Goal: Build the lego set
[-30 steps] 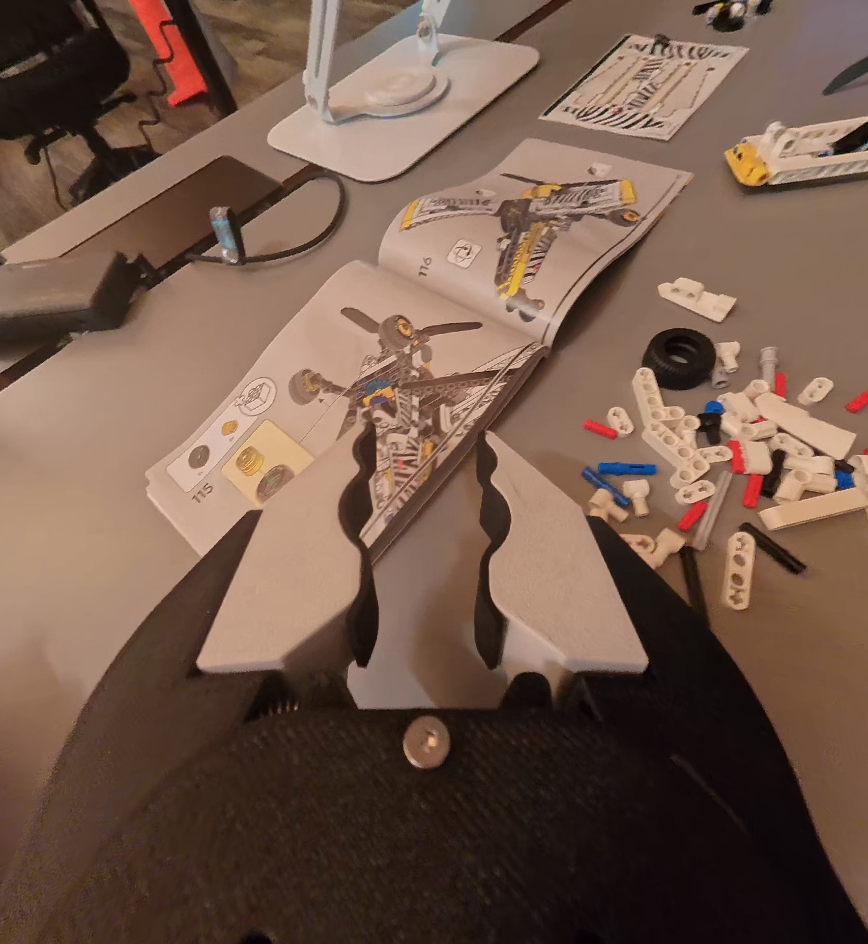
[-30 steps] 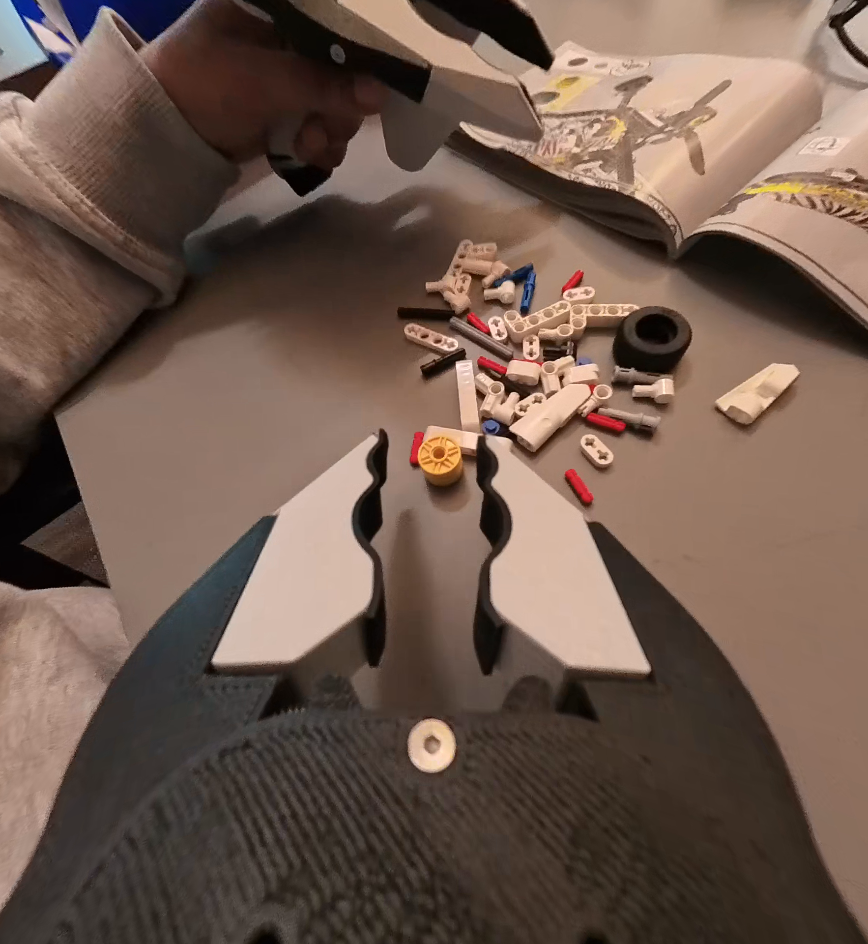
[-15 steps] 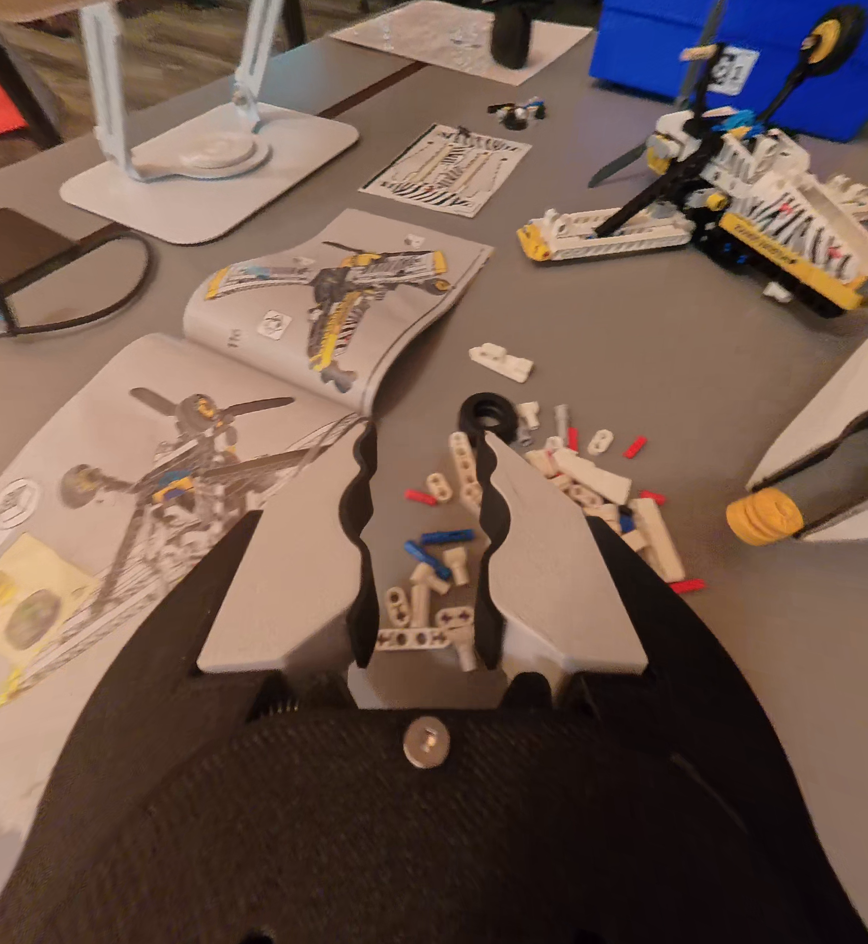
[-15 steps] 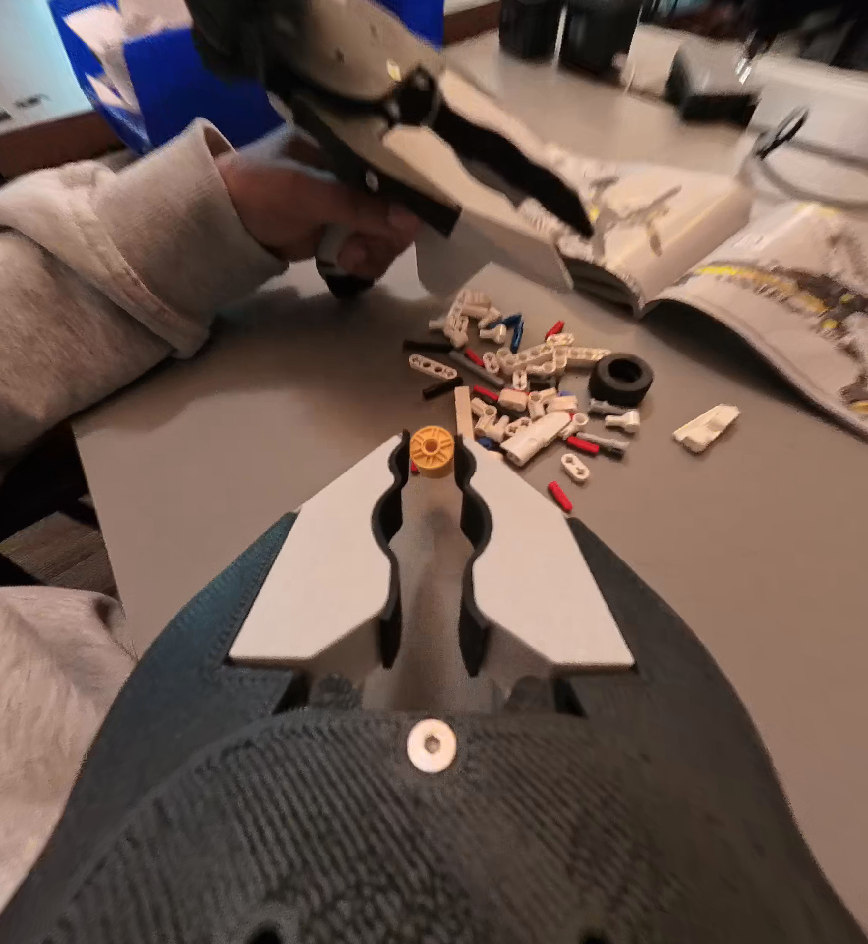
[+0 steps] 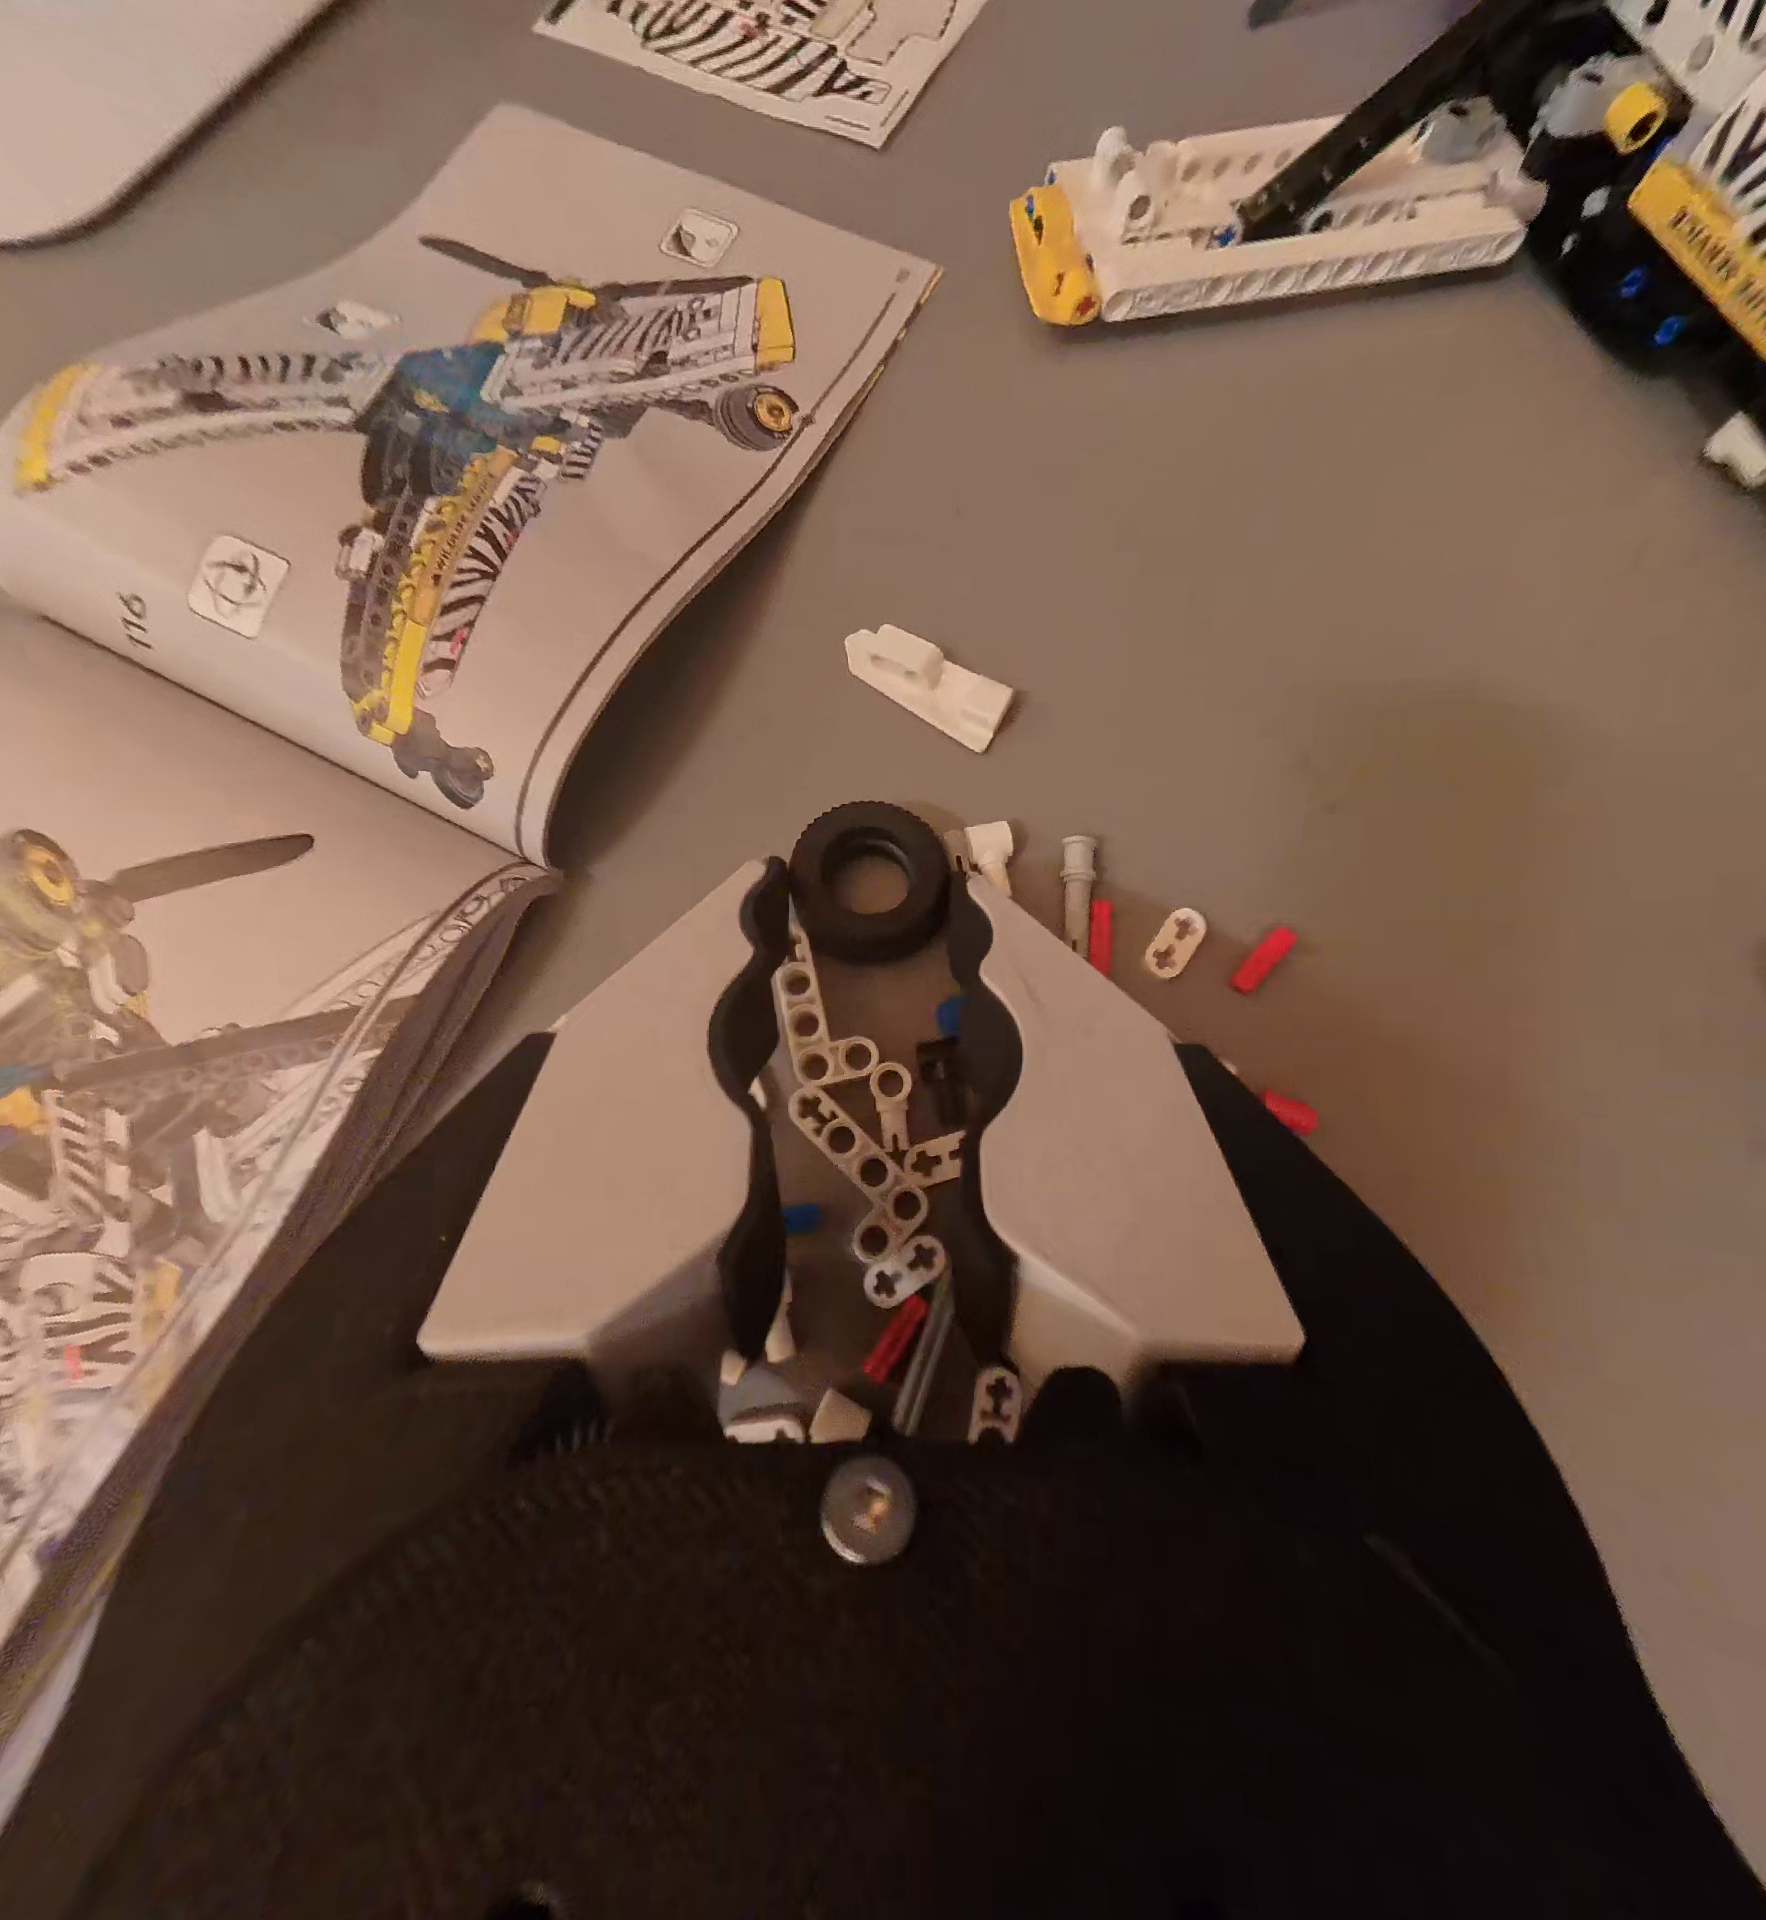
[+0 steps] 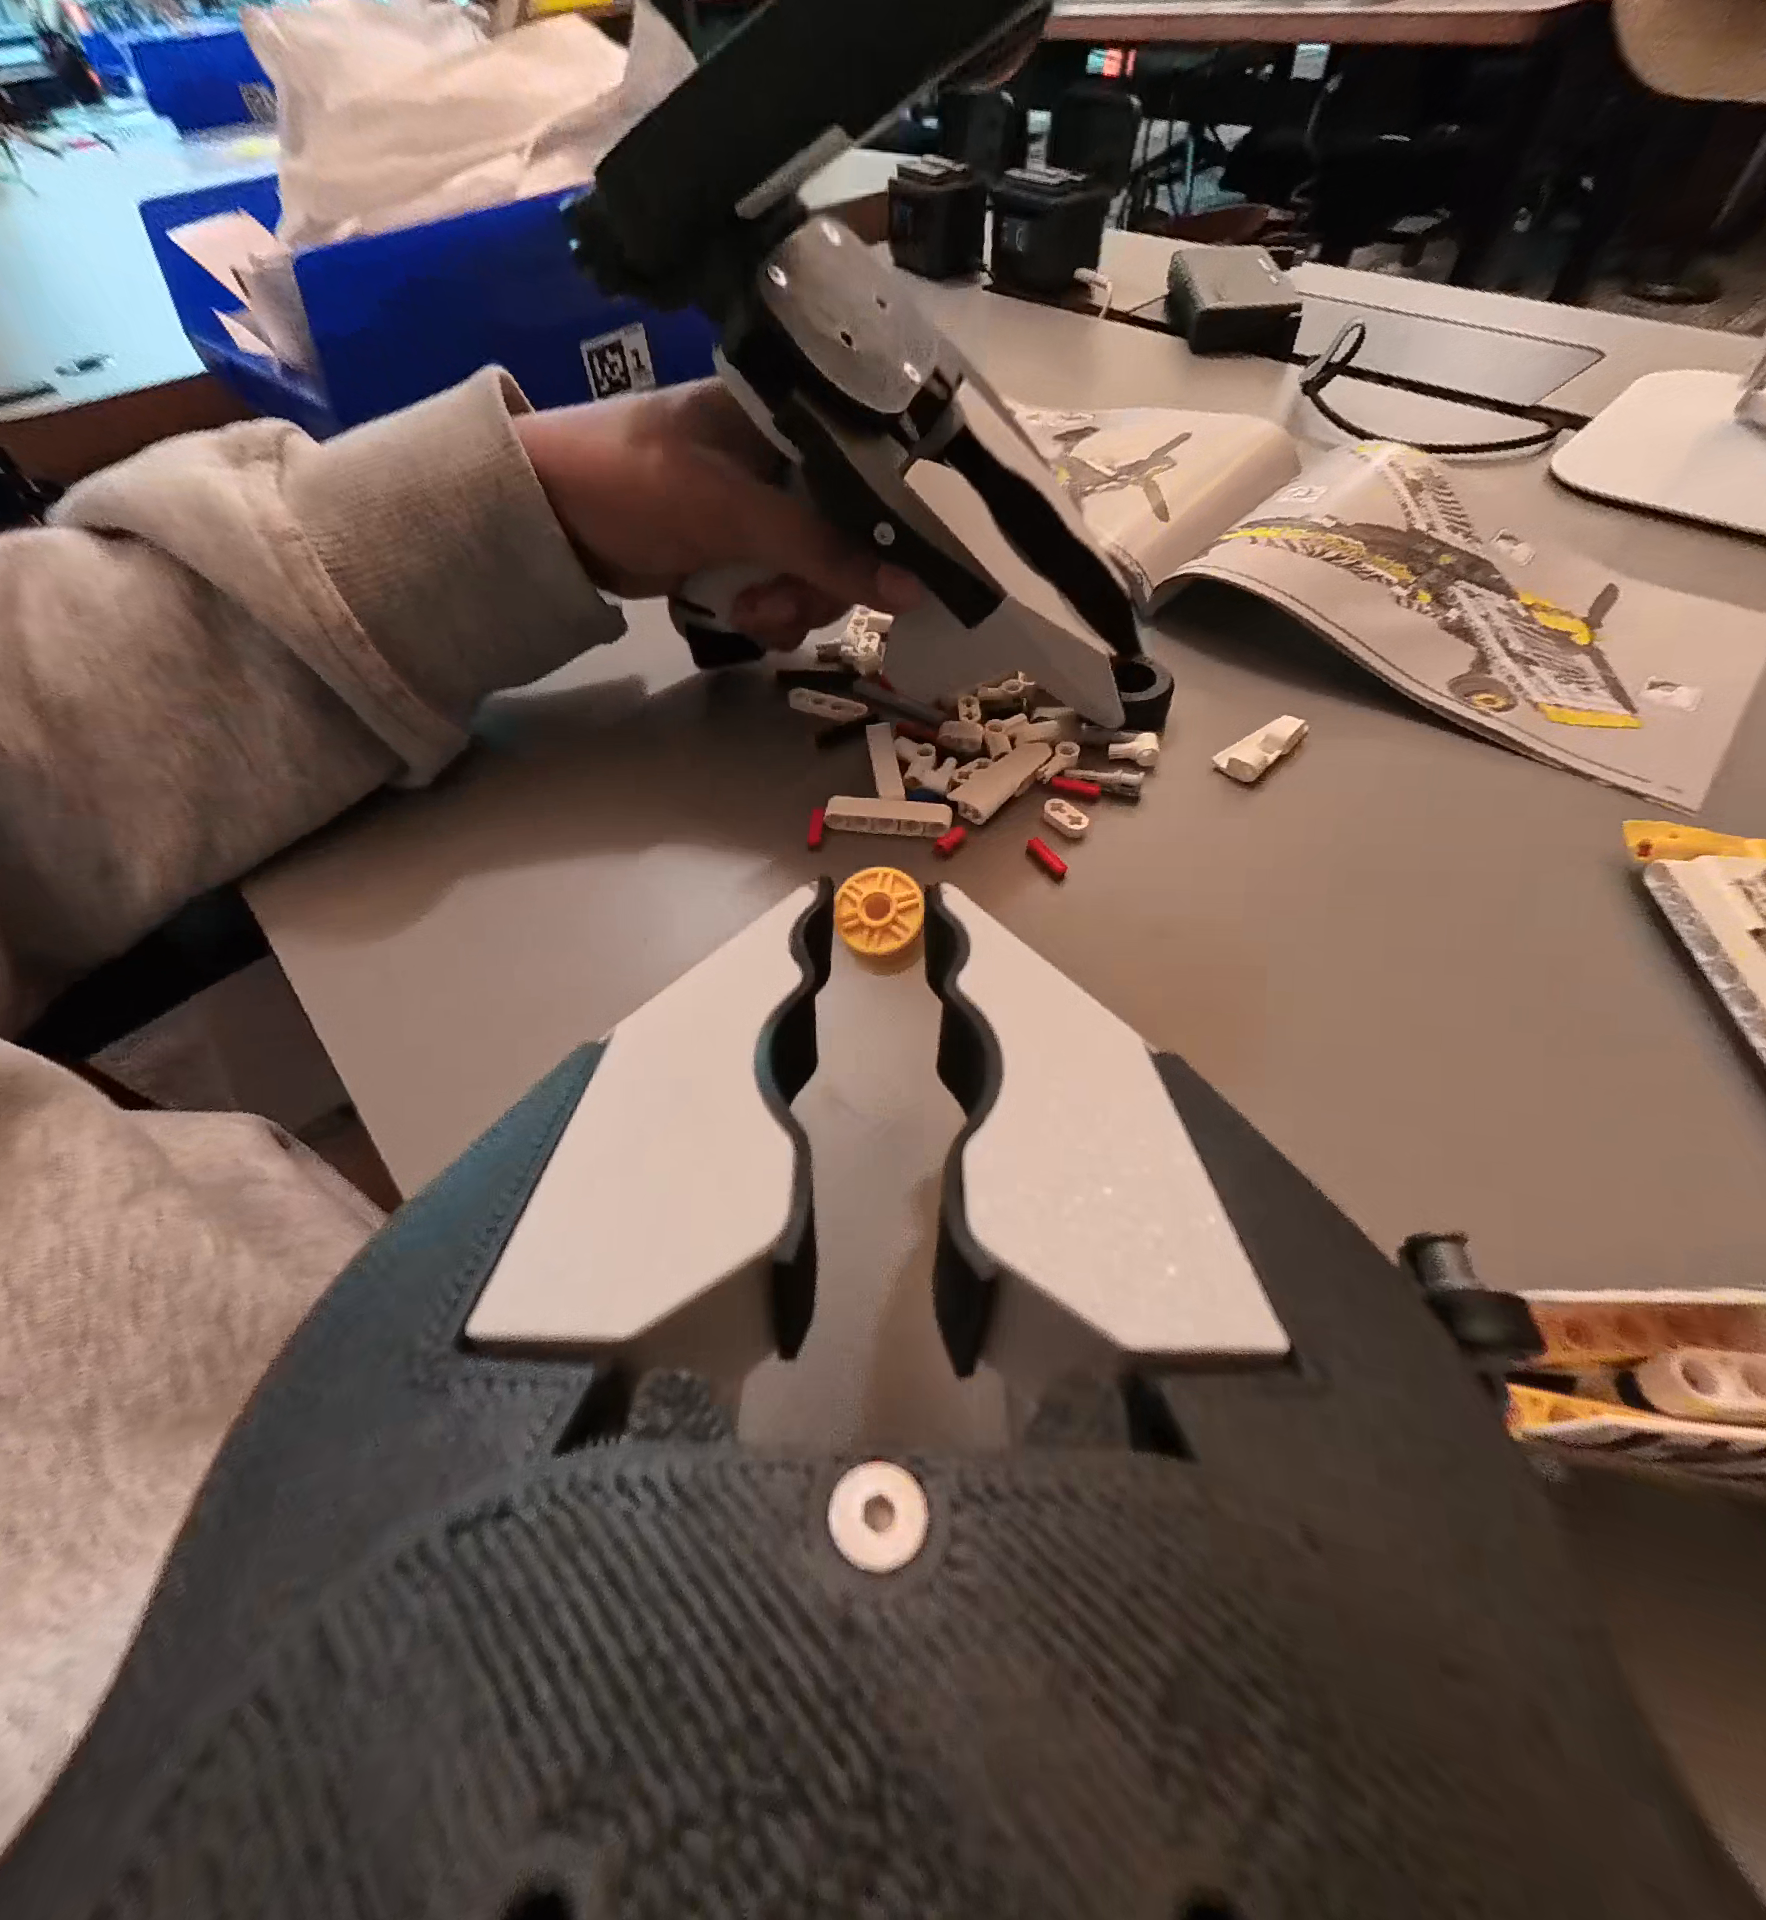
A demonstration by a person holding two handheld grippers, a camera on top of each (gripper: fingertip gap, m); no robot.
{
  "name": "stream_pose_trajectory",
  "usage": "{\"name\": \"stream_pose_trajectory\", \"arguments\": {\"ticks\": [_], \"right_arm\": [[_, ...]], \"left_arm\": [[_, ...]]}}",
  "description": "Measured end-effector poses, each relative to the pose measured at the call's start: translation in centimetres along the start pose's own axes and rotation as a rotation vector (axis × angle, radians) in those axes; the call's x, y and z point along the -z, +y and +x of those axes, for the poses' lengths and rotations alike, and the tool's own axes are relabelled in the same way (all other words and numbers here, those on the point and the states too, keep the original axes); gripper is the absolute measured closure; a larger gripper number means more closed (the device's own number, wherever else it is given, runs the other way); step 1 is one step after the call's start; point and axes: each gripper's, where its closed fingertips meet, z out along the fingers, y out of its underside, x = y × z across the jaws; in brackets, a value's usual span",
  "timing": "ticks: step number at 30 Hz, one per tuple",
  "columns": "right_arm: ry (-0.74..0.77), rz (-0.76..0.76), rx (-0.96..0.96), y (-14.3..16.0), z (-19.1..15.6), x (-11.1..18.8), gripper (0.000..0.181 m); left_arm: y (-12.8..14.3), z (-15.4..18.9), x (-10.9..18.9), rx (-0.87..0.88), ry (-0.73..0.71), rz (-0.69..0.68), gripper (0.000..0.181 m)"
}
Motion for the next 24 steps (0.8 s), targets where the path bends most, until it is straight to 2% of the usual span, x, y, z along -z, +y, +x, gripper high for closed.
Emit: {"name": "stream_pose_trajectory", "arguments": {"ticks": [3, 6, 10, 14, 17, 19, 22, 24], "right_arm": [[-0.01, 0.037, -0.016, -0.4, 0.0, 0.6, 0.165], [-0.006, 0.058, -0.004, -0.5, 0.0, 1.1, 0.165], [0.012, 0.093, 0.0, -0.9, 0.6, 1.9, 0.165], [-0.037, 0.164, -0.065, -2.4, 1.1, 3.8, 0.165], [-0.091, 0.148, -0.112, -2.4, 1.0, 4.6, 0.165], [-0.096, 0.091, -0.113, -1.3, 1.0, 4.8, 0.165], [-0.074, -0.01, -0.088, 0.8, 0.9, 4.8, 0.165], [-0.077, -0.061, -0.084, 1.6, 0.5, 4.7, 0.165]], "left_arm": [[-0.2, -0.2, 0.4, 0.042, 0.014, 0.011, 0.152], [-2.0, 0.5, 2.1, 0.07, 0.019, 0.096, 0.152], [-3.6, 6.9, 5.4, 0.014, 0.149, 0.154, 0.152], [-0.3, 14.7, 5.0, -0.097, 0.265, 0.057, 0.152], [2.4, 18.2, 3.7, -0.128, 0.325, -0.031, 0.152], [3.4, 19.1, 3.1, -0.15, 0.341, -0.066, 0.151], [3.6, 19.2, 2.8, -0.125, 0.35, -0.05, 0.149], [3.5, 19.4, 3.0, -0.087, 0.377, -0.033, 0.142]]}}
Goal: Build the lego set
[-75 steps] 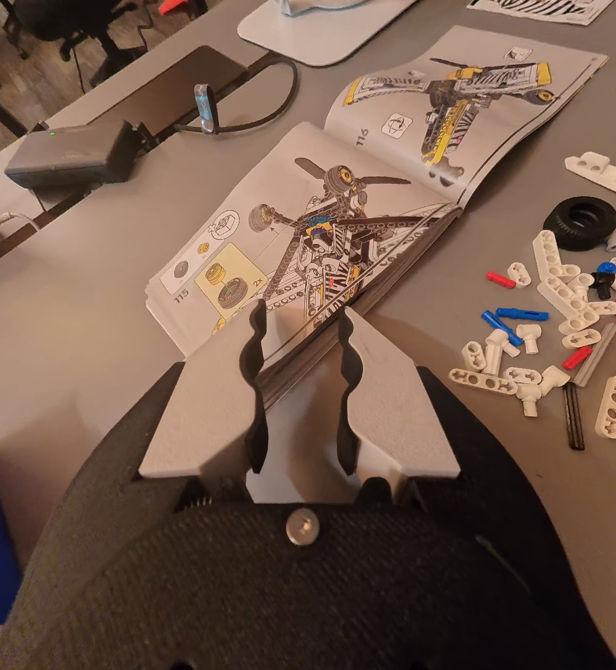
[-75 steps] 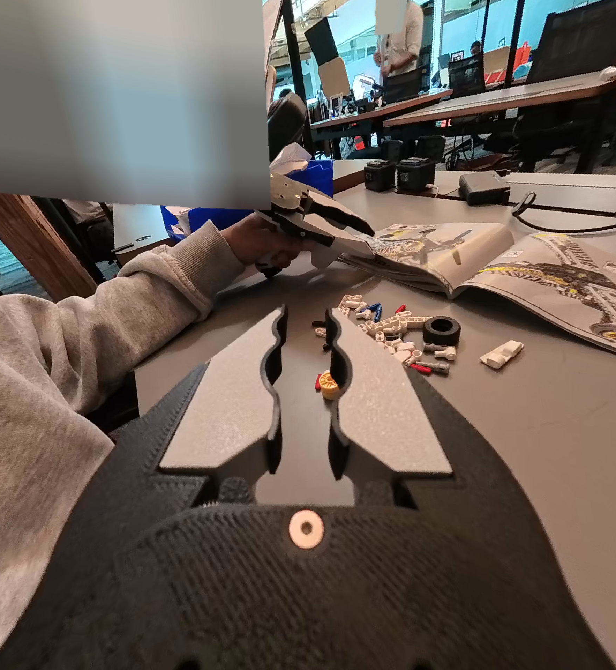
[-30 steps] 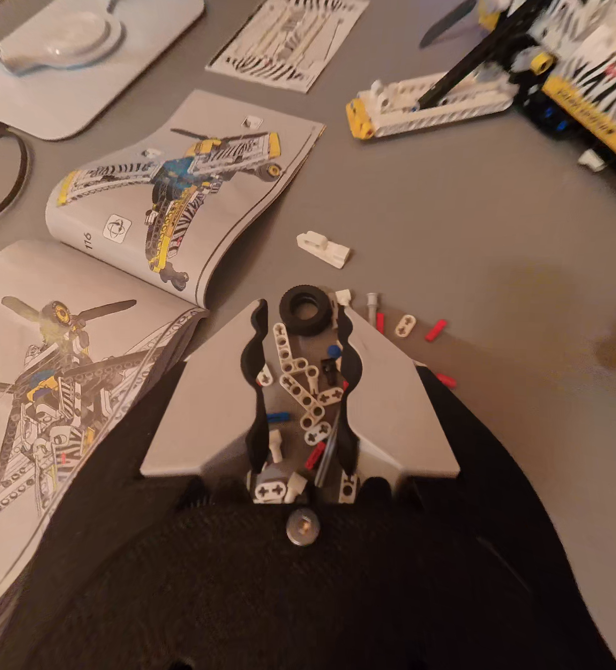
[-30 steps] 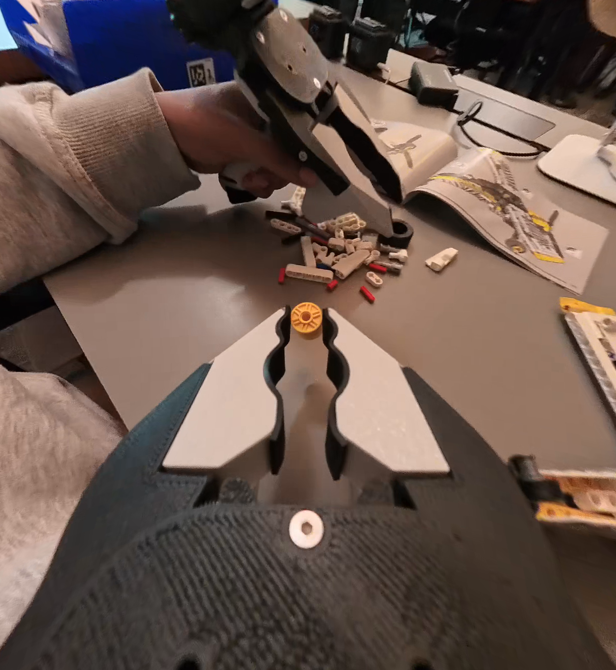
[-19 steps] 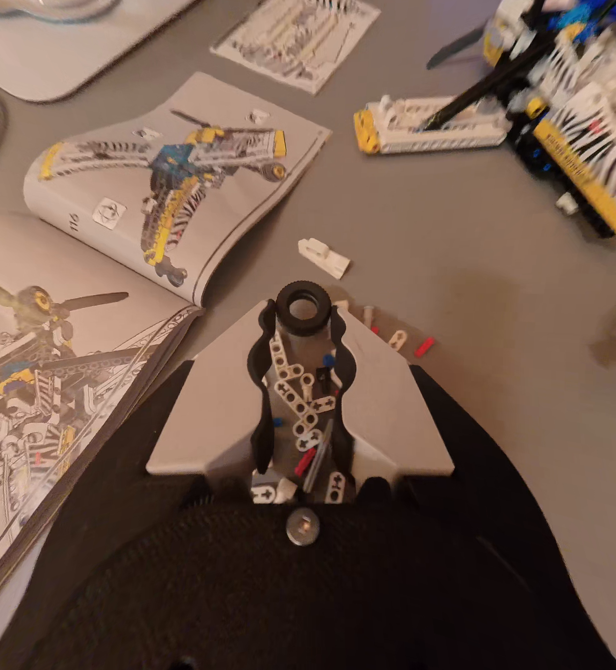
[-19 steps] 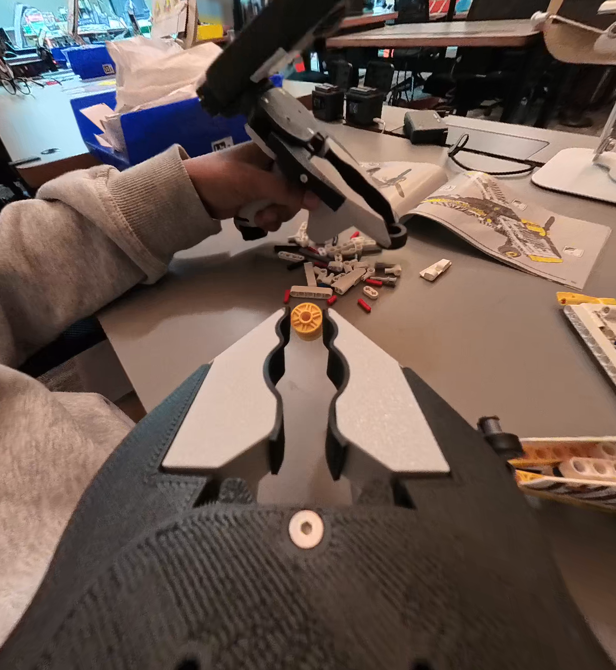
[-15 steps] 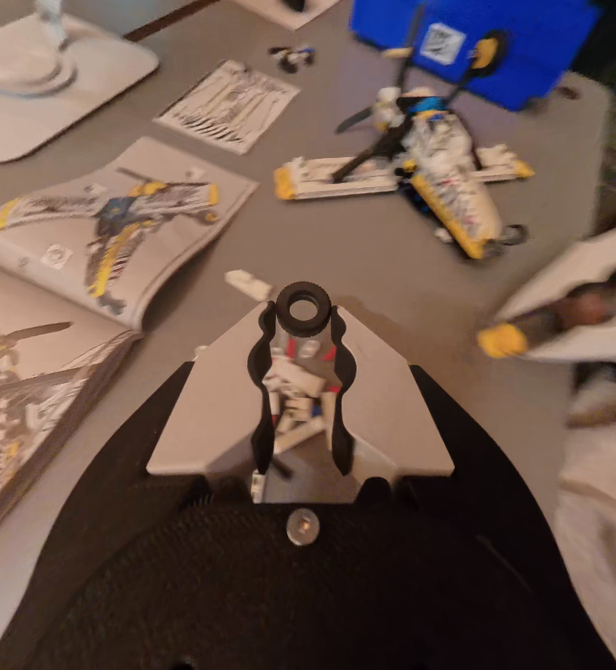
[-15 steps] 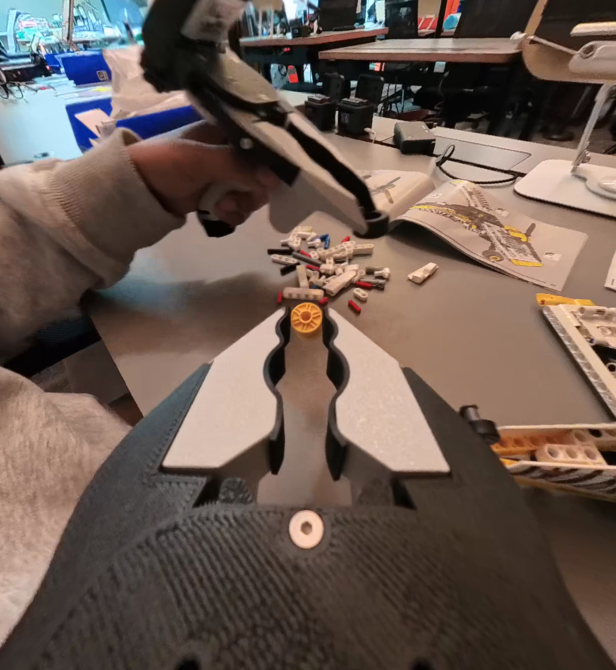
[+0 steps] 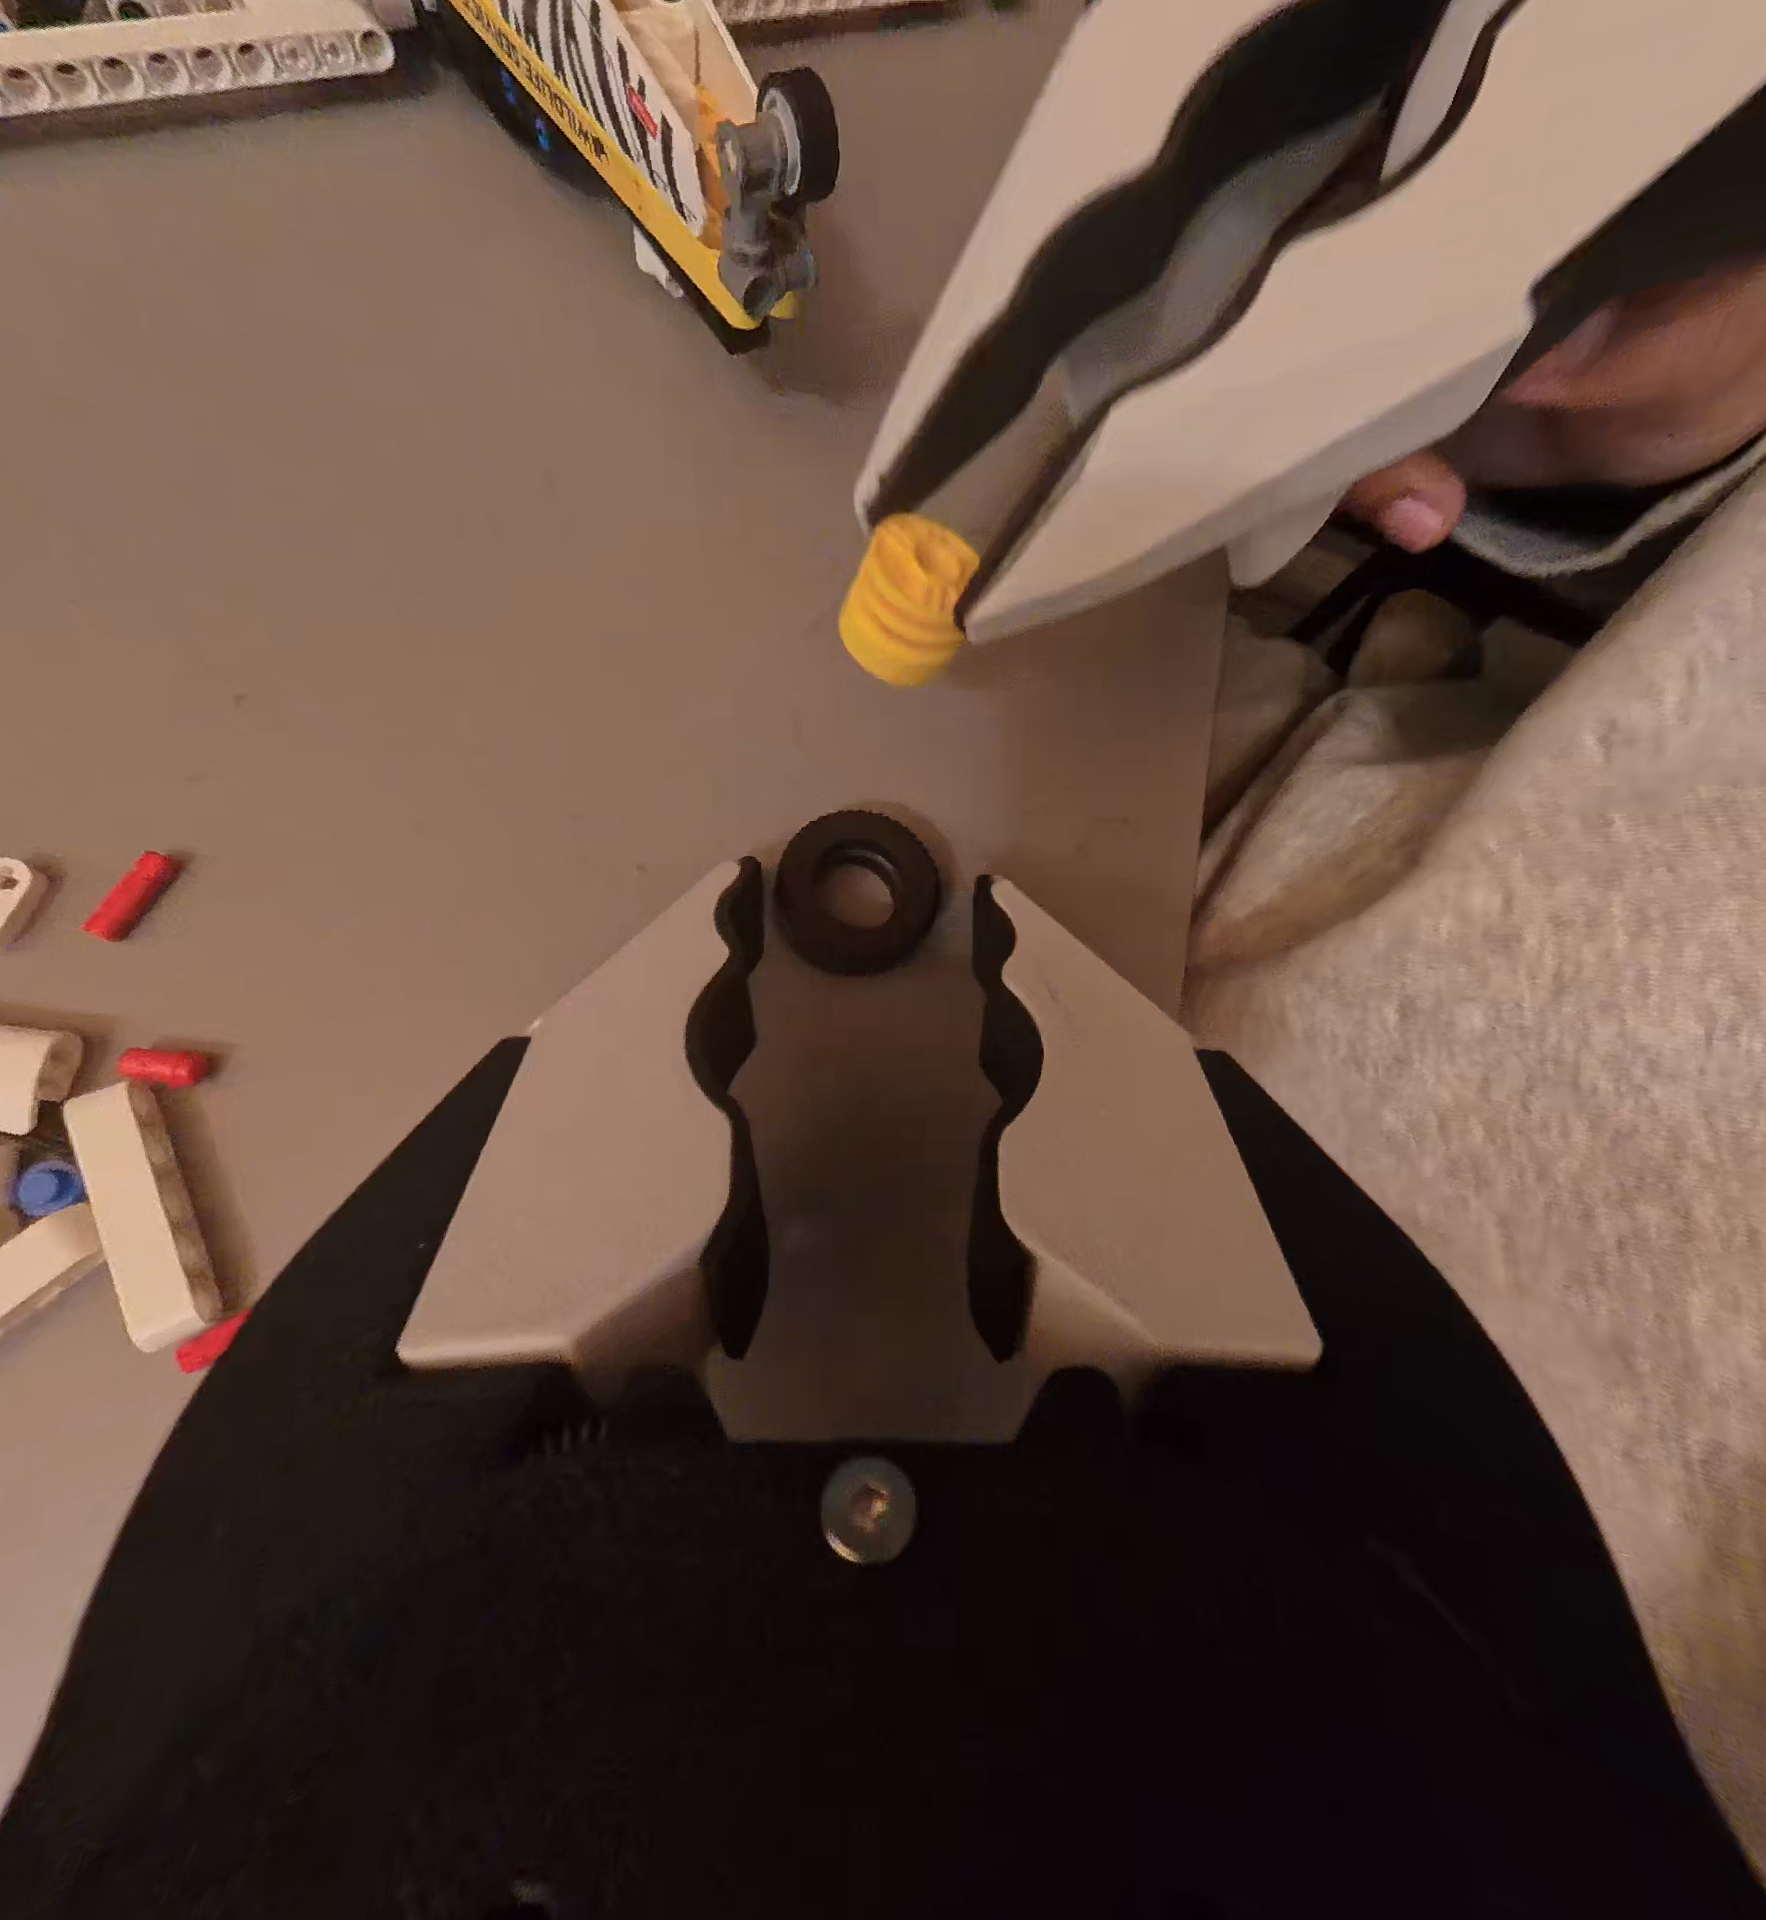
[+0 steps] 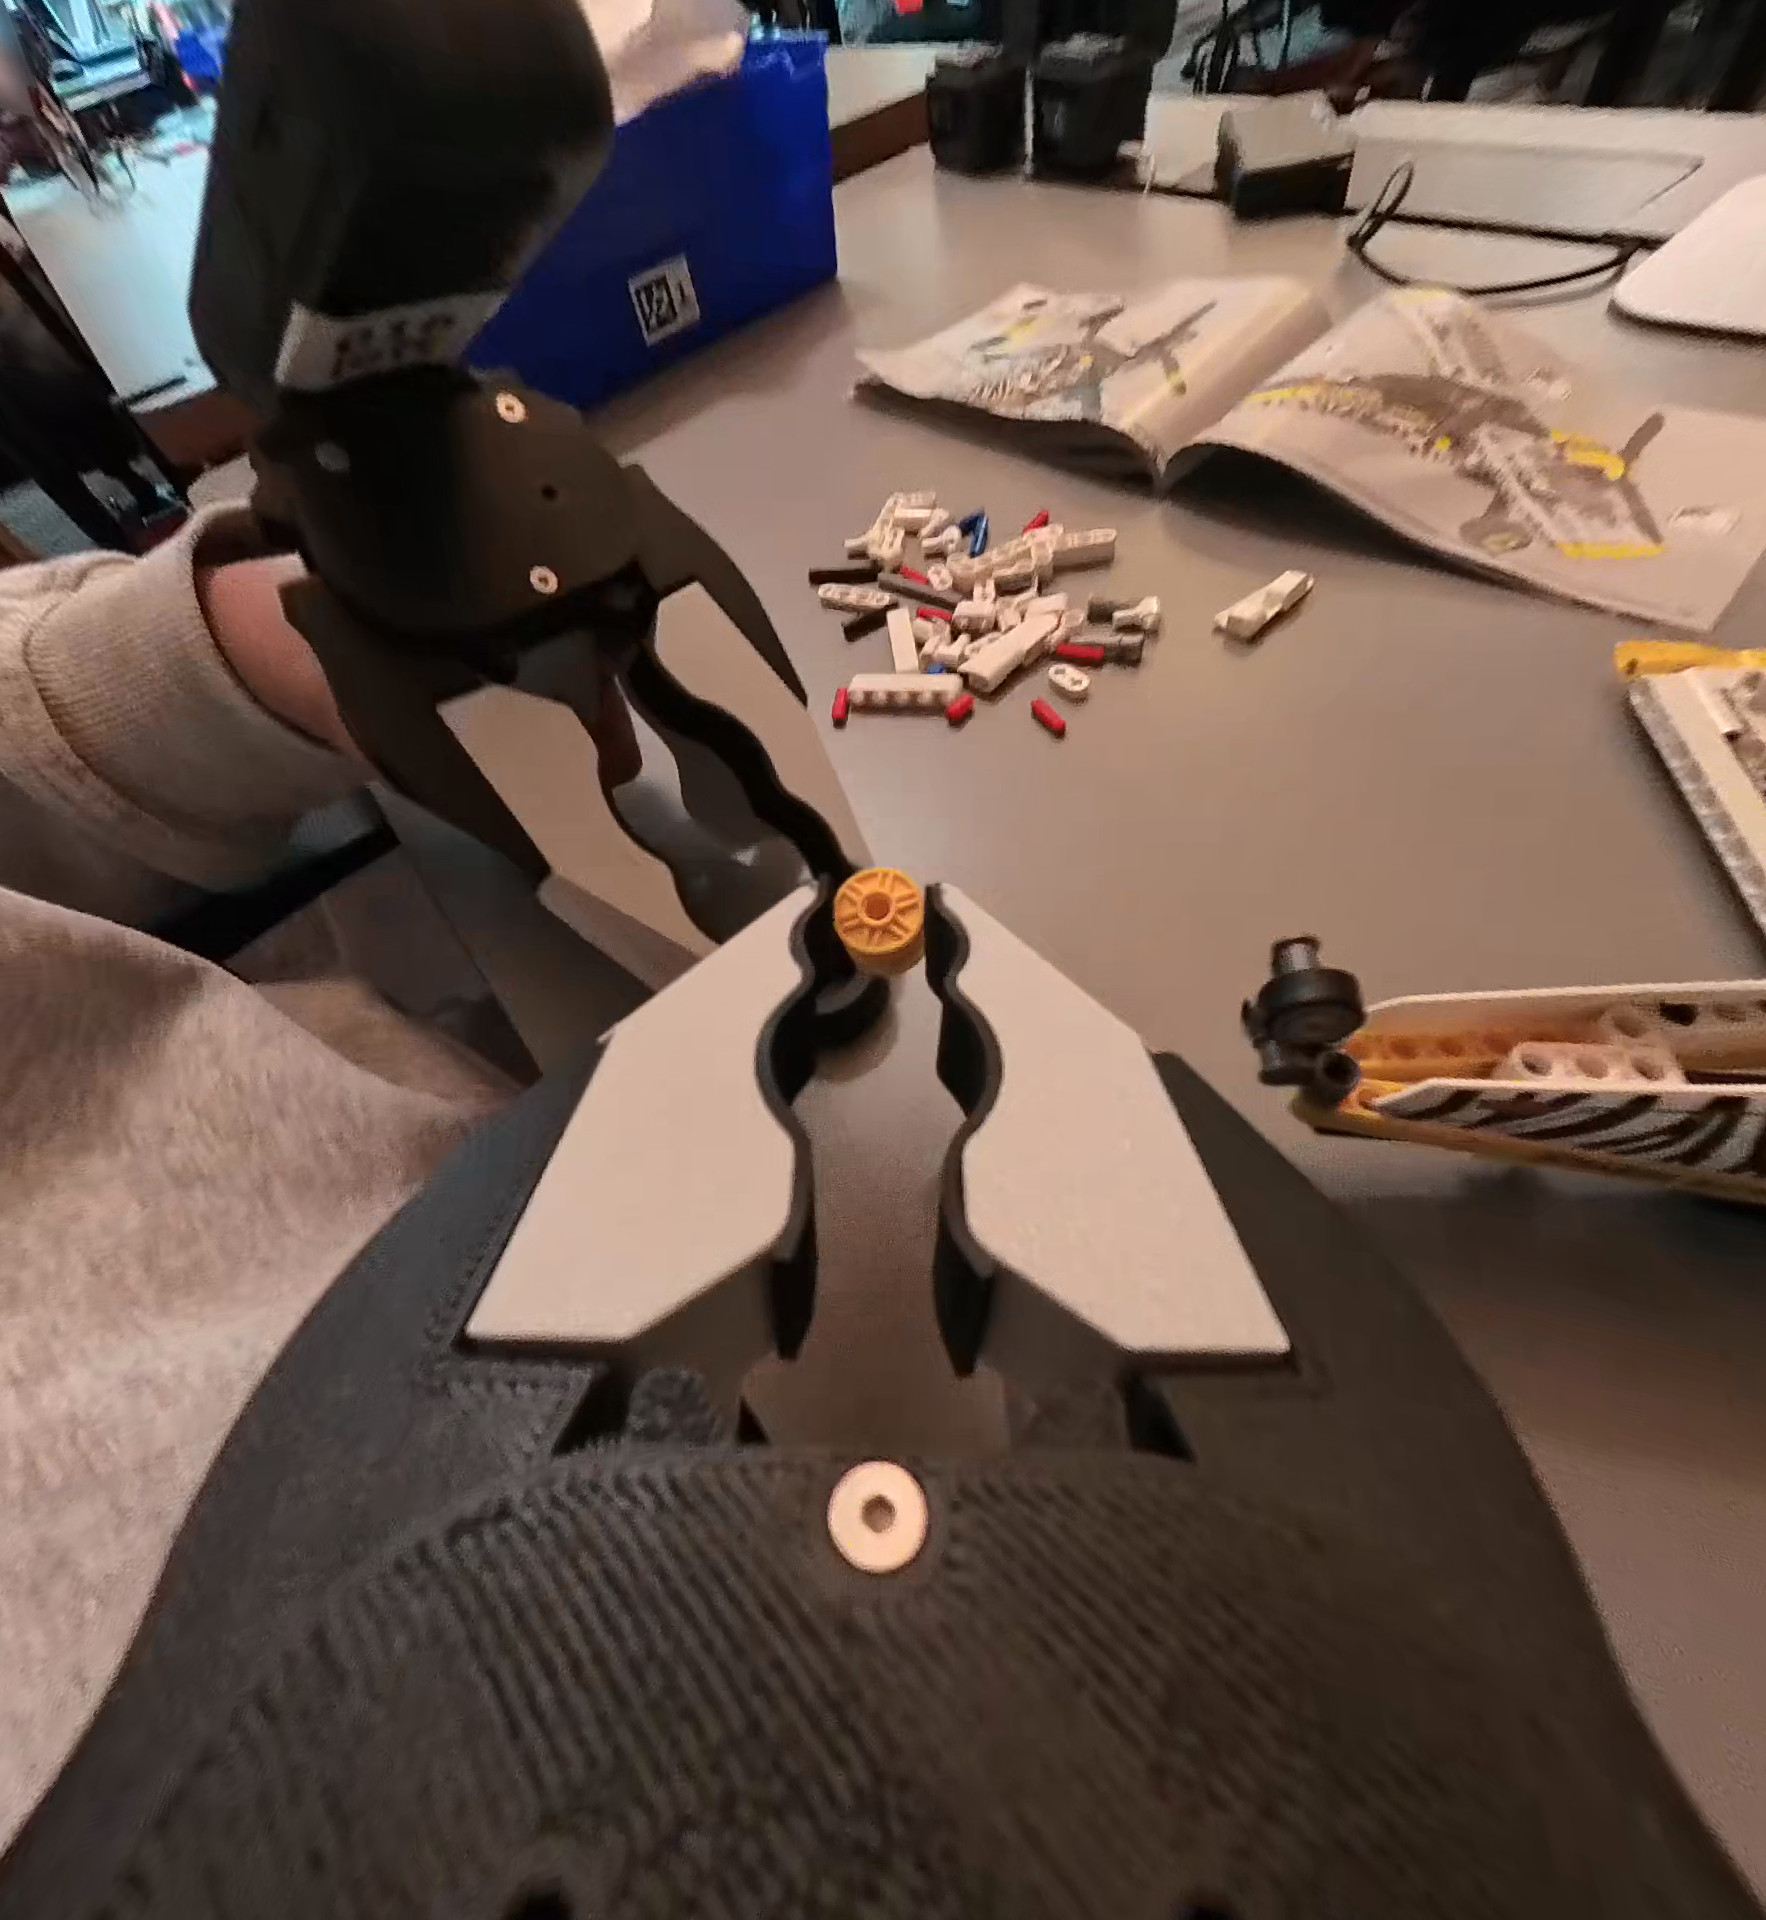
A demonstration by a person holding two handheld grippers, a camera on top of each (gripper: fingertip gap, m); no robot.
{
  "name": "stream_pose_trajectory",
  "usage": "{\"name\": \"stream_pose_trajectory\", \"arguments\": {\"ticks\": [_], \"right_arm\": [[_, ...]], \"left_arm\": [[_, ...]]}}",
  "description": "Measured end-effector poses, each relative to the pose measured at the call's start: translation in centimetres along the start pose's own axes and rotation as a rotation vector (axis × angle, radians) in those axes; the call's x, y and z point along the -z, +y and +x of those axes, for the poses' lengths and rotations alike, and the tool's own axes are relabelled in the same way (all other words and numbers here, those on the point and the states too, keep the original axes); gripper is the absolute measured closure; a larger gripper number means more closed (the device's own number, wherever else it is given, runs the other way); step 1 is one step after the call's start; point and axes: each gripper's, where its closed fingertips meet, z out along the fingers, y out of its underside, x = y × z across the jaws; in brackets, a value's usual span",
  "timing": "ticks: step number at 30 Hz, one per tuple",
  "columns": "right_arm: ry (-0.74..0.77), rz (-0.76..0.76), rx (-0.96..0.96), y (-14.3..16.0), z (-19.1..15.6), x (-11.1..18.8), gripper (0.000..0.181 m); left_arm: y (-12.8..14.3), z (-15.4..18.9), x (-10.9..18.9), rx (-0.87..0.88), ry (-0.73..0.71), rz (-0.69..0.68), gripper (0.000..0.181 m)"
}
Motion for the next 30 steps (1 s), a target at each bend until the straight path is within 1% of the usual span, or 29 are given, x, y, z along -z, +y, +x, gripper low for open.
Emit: {"name": "stream_pose_trajectory", "arguments": {"ticks": [3, 7, 9, 11, 13, 17, 19, 20, 24, 28, 30], "right_arm": [[-0.007, -0.048, 0.001, 0.5, -0.6, -0.7, 0.165], [-0.029, -0.114, 0.003, 0.9, -1.5, -2.1, 0.165], [-0.019, -0.174, 0.016, 1.7, -1.6, -2.7, 0.165], [-0.001, -0.238, 0.035, 2.6, -1.6, -2.9, 0.165], [0.012, -0.266, 0.041, 2.9, -1.7, -3.0, 0.165], [0.034, -0.356, 0.046, 3.0, -1.6, -3.1, 0.165], [0.048, -0.431, 0.063, 3.4, -1.5, -3.0, 0.163], [0.062, -0.476, 0.079, 3.9, -1.3, -2.9, 0.16], [0.074, -0.556, 0.132, 4.2, -1.5, -2.6, 0.153], [0.066, -0.641, 0.176, 3.7, -1.9, -2.7, 0.141], [0.062, -0.681, 0.218, 3.4, -2.0, -2.9, 0.14]], "left_arm": [[-0.7, 0.4, 0.9, 0.044, 0.027, 0.08, 0.134], [-0.3, 0.3, 2.2, 0.112, 0.021, 0.132, 0.131], [-0.6, 0.5, 3.2, 0.167, 0.027, 0.204, 0.13], [-0.8, 0.2, 4.2, 0.235, 0.004, 0.284, 0.13], [-1.2, -0.2, 5.5, 0.309, -0.007, 0.395, 0.129], [-1.0, -1.5, 8.2, 0.463, 0.031, 0.565, 0.128], [-0.8, -2.2, 9.7, 0.52, 0.065, 0.645, 0.128], [-0.7, -2.7, 10.4, 0.545, 0.073, 0.675, 0.128], [-0.1, -4.1, 12.6, 0.599, 0.081, 0.77, 0.128], [0.0, -4.5, 13.5, 0.631, 0.119, 0.818, 0.128], [0.0, -4.6, 13.8, 0.645, 0.141, 0.838, 0.128]]}}
